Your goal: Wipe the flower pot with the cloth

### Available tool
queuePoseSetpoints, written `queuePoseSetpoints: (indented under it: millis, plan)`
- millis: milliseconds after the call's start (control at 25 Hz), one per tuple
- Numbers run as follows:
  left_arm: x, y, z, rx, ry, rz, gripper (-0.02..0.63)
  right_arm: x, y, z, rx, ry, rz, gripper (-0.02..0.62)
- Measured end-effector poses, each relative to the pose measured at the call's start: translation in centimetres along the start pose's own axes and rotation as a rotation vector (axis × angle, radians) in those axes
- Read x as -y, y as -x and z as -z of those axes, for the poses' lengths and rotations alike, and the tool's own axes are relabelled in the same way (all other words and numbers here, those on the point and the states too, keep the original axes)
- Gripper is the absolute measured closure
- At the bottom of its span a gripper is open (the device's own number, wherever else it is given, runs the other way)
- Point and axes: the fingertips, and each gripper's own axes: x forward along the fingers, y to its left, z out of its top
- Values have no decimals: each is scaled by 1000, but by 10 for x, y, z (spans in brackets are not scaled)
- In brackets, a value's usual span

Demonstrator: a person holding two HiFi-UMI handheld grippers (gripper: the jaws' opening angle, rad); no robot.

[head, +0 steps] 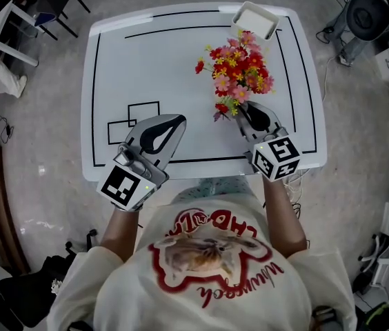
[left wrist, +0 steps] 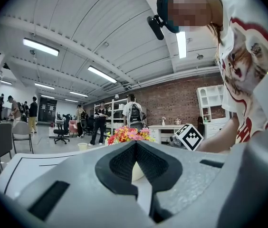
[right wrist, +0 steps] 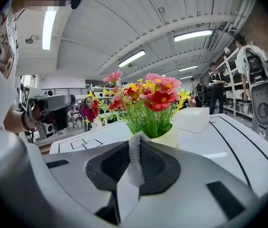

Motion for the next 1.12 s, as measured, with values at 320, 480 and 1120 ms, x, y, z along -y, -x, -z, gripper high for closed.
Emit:
queuePoseSetpoints:
  millis: [320,480,1120]
  plan:
    - [-3,2,1,0,8,-1,603,-14,-9,-2,0,10,-11,551]
    - [-1,3,5,-4,7,1,603,-18,-11,0,6,-4,-5,551]
    - [-3,10,9,-11,14,-20,603,-32,-34,-6,21,-23,-40,549]
